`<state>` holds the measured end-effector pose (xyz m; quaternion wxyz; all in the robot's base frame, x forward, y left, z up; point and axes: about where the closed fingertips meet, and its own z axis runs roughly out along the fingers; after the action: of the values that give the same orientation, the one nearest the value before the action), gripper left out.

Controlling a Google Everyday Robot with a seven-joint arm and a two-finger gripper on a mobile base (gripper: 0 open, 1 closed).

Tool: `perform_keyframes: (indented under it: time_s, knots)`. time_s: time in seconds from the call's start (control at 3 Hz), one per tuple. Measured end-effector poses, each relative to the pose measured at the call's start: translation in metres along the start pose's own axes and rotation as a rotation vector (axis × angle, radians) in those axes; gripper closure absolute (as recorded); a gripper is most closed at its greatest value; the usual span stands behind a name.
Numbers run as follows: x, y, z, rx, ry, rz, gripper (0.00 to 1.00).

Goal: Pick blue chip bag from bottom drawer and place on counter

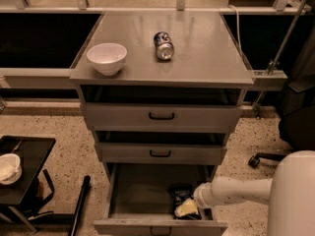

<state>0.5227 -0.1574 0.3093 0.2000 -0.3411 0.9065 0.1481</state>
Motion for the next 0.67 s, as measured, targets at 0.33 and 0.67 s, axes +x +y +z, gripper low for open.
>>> perform_keyframes:
  time_s: [0.33, 0.67]
  knots:
    - [-0.0408, -0.0220, 0.0382, 0.094, -0.097, -0.012, 0.00]
    - [-0.0403, -0.0218, 0.0384, 0.093, -0.096, -0.012, 0.00]
